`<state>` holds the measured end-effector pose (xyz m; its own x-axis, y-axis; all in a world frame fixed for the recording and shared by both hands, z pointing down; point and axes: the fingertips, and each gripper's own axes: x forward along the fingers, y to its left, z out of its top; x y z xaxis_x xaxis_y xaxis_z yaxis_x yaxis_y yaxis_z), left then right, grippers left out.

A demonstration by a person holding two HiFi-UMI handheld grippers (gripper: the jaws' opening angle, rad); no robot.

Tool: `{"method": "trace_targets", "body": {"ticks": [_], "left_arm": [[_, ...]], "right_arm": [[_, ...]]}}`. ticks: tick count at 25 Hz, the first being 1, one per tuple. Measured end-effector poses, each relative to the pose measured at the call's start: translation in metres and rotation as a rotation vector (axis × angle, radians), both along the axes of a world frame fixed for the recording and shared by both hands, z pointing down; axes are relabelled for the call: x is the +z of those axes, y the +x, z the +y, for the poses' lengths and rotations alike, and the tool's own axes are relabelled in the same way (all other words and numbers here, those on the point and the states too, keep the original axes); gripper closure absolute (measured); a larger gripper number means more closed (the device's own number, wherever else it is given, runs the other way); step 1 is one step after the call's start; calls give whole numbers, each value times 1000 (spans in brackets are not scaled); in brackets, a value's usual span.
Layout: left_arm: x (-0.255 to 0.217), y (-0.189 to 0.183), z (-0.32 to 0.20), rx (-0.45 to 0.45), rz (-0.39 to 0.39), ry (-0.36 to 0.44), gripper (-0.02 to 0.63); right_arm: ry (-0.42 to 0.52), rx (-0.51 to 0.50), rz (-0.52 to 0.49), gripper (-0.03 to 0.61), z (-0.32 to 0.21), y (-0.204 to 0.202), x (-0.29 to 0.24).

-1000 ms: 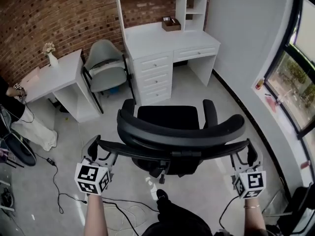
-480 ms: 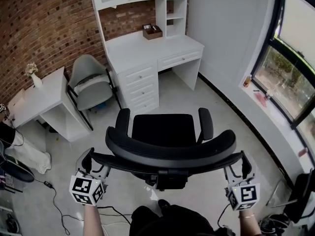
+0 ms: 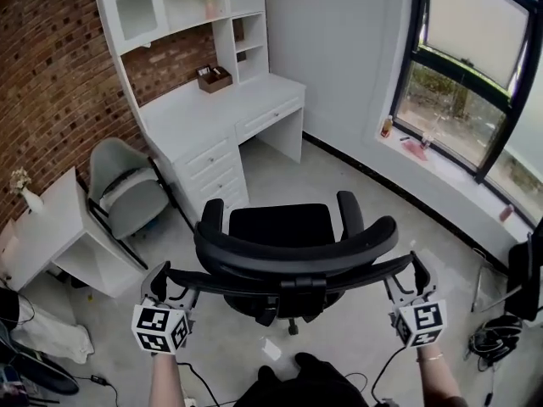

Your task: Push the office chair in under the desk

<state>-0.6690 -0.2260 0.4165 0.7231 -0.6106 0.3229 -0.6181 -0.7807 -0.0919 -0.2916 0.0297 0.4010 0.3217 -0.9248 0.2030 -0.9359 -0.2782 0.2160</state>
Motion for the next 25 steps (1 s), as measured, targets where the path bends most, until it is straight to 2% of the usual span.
{"method": "trace_targets", "body": {"ticks": [6, 12, 20, 25], "left_arm": [[-3, 19, -37, 73, 1, -5, 316], [-4, 42, -67, 104, 2, -8, 316], [-3, 95, -106, 101, 0, -12, 316], [-3, 139, -126, 88, 2, -19, 316]], "right_arm": [[16, 103, -5, 313, -12, 0, -3], [21, 144, -6, 313, -33, 14, -5], [50, 161, 8, 313, -62, 58, -5], [58, 139, 18, 313, -84, 104, -7]]}}
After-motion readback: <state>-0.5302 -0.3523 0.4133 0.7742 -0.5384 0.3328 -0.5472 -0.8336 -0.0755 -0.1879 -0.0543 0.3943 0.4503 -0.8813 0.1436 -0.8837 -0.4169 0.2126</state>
